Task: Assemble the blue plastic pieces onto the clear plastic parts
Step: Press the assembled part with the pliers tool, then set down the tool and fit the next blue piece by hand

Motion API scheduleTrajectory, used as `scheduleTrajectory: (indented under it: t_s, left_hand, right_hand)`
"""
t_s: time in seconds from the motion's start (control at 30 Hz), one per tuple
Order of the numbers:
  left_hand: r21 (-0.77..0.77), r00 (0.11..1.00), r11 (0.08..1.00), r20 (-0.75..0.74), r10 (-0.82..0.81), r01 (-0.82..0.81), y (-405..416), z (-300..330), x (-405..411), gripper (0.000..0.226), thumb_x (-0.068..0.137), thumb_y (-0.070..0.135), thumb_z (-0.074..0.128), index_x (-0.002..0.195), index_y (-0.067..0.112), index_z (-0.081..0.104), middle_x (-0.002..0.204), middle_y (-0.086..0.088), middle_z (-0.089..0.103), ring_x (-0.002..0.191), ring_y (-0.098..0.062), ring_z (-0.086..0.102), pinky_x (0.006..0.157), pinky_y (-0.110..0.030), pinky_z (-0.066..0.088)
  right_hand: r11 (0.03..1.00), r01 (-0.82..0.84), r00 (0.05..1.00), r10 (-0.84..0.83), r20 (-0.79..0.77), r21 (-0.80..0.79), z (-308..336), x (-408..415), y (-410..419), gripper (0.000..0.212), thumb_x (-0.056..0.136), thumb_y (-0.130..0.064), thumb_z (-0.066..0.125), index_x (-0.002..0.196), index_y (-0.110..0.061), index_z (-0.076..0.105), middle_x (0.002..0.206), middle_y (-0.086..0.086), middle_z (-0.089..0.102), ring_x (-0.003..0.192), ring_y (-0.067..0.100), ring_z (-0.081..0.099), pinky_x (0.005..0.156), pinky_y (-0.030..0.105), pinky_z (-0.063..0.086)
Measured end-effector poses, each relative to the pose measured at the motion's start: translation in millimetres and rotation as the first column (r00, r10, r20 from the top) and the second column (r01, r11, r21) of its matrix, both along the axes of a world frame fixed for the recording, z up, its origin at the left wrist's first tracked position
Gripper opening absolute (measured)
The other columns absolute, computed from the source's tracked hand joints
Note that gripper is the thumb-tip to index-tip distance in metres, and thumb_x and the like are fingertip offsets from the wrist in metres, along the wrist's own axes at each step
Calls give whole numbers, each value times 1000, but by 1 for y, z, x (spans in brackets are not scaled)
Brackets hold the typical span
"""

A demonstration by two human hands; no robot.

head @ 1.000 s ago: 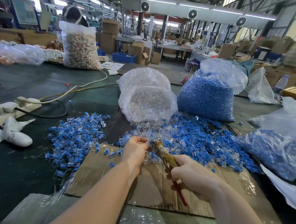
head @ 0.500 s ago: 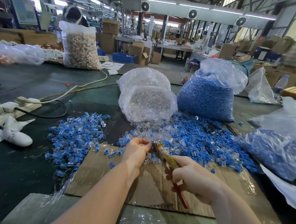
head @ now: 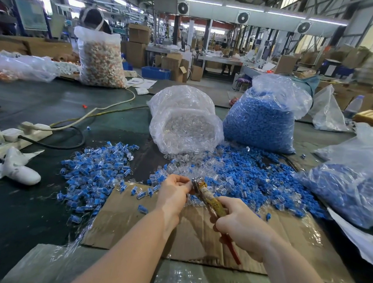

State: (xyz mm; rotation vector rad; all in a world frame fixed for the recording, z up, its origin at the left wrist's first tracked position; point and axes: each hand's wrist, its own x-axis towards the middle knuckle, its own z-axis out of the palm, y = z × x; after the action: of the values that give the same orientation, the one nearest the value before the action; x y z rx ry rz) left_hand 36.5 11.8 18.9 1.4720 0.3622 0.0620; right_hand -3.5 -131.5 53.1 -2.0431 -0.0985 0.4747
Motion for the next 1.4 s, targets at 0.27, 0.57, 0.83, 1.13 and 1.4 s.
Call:
scheduleTrajectory:
  t_s: [0.27, 0.57, 0.83, 1.13, 1.4]
  left_hand:
    - [270, 992, 957, 99, 80, -104, 24, -2, 0, 7, 93, 10, 52, 92, 16, 55, 75, -3, 62, 58, -10, 52, 46, -20, 39]
    - [924, 979, 351, 93, 183, -153, 96, -26, -5, 25, 98, 28, 39, 111, 29, 61, 100, 0, 59, 83, -16, 52, 56, -29, 40]
    - [900, 973, 370, 205, 107, -230, 80, -28, -2, 25, 93, 27, 52, 116, 24, 60, 109, -1, 52, 101, -15, 41, 85, -26, 36]
    - [824, 921, 536, 337, -197, -187, 18, -32, -8, 13, 91, 23, 56, 100, 21, 64, 97, 9, 58, 89, -2, 39, 76, -10, 25]
    - [836, 918, 536, 297, -262, -117, -6, -45, -9, 14, 91, 27, 55, 103, 25, 62, 100, 11, 56, 95, -4, 41, 82, -12, 30]
  right_hand:
    - [945, 242, 969, -249, 4, 219, -9, 5, -12, 45, 70, 15, 49, 101, -17, 58, 71, 6, 48, 57, 12, 46, 51, 26, 39]
    - [676, 600, 786, -401, 470, -427, -36, 36, -75, 48, 79, -13, 65, 125, -14, 53, 104, 15, 56, 100, 32, 49, 89, 41, 44]
    - [556, 579, 810, -310, 497, -597, -52, 42, -87, 52, 88, -46, 56, 130, -16, 48, 111, 16, 54, 107, 30, 49, 94, 41, 42]
    - [588, 607, 748, -195, 634, -534, -43, 32, -71, 41, 89, -40, 56, 125, -19, 56, 122, 9, 53, 115, 29, 44, 98, 45, 34]
    - [613, 510, 776, -24, 631, -604, -48, 25, -42, 17, 89, -41, 52, 102, -33, 60, 106, -12, 57, 111, 13, 45, 93, 34, 28]
